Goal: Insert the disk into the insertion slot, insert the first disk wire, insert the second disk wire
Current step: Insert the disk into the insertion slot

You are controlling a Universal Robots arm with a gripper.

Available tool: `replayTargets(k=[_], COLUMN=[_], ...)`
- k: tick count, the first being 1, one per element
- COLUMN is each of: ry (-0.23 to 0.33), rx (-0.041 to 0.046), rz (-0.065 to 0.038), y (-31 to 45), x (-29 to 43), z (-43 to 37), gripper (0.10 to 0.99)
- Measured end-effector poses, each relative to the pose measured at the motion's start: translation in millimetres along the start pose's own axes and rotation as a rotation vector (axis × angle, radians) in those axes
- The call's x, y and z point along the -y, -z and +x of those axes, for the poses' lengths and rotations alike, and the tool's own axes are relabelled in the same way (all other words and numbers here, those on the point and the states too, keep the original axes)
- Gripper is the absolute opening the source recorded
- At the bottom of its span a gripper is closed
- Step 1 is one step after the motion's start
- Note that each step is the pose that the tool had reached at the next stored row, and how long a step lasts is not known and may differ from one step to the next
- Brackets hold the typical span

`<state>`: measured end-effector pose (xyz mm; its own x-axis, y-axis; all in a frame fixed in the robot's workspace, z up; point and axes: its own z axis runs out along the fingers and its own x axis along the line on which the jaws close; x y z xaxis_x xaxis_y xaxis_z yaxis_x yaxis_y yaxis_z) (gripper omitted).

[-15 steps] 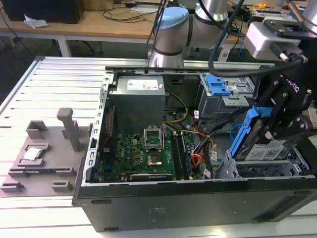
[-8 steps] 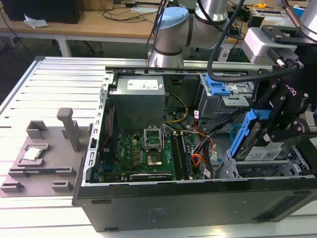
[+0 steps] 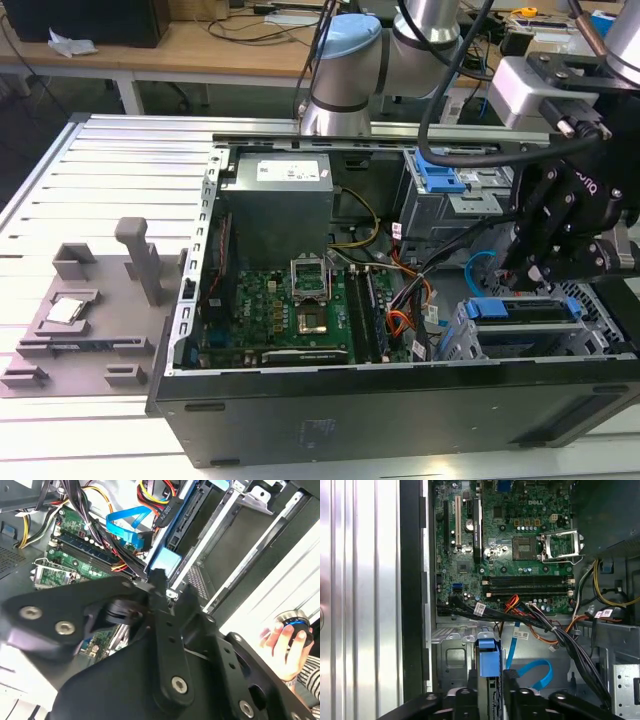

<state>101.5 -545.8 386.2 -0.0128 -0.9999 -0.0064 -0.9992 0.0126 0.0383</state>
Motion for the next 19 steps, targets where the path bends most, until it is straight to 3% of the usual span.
replayTargets(k=[2, 3, 4, 12, 17, 19], ry=[0.000, 0.000, 0.000, 0.000, 0.000, 0.000], rx=[0.0000, 0.0000, 0.0000, 0.0002, 0.0001, 0.0000], rz=[0.000, 0.000, 0.000, 0.000, -0.001, -0.001], y=[-0.2, -0.3, -0.4, -1.1, -0.5, -0.4], x=[0.0, 0.0, 0.0, 2.7, 19.5, 23.1], z=[0.0, 0.0, 0.0, -0.4, -6.0, -7.6], gripper=[0.235, 0.235, 0.114, 0.106, 0.106, 0.106])
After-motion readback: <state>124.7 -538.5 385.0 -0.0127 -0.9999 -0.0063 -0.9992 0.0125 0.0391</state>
